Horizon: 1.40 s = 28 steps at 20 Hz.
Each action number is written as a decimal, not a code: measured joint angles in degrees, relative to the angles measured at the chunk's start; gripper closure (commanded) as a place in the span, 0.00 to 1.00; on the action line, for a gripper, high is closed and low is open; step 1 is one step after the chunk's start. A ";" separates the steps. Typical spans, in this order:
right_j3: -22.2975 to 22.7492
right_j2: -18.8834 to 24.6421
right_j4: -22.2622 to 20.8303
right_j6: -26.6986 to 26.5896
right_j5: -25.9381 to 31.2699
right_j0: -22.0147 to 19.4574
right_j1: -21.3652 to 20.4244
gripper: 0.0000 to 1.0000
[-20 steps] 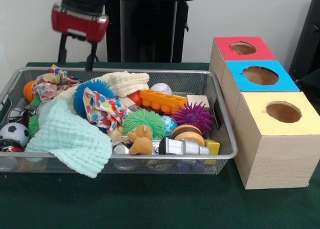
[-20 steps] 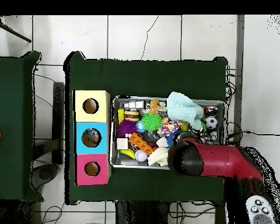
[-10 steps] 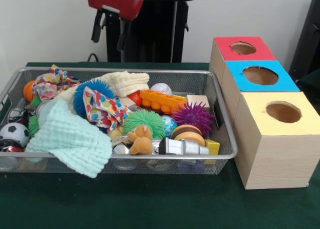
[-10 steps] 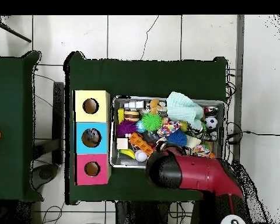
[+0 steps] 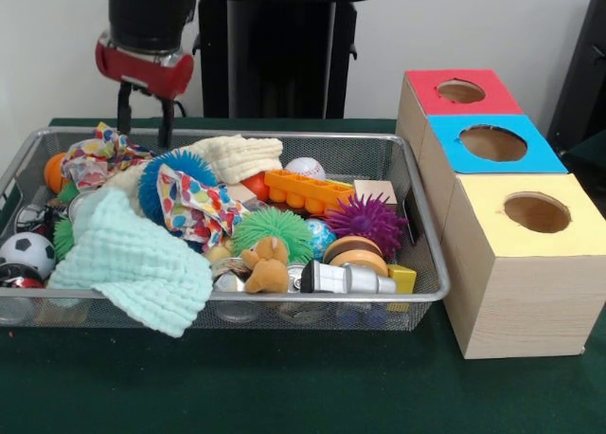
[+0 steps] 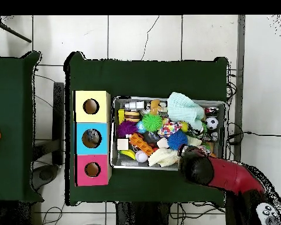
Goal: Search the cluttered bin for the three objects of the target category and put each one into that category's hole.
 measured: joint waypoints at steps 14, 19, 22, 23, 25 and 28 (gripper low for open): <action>-0.22 -0.73 0.01 0.00 -6.95 5.93 5.20 0.00; -0.23 -0.84 0.02 0.00 -8.39 7.39 5.76 0.00; -0.26 -1.33 0.05 0.00 -10.36 7.40 7.62 0.00; -0.26 -1.51 0.05 0.00 -10.98 7.36 8.26 0.00; -0.30 -1.83 0.13 0.00 -13.17 7.20 9.26 0.00; -0.32 -2.18 0.15 0.00 -16.12 6.92 9.41 0.00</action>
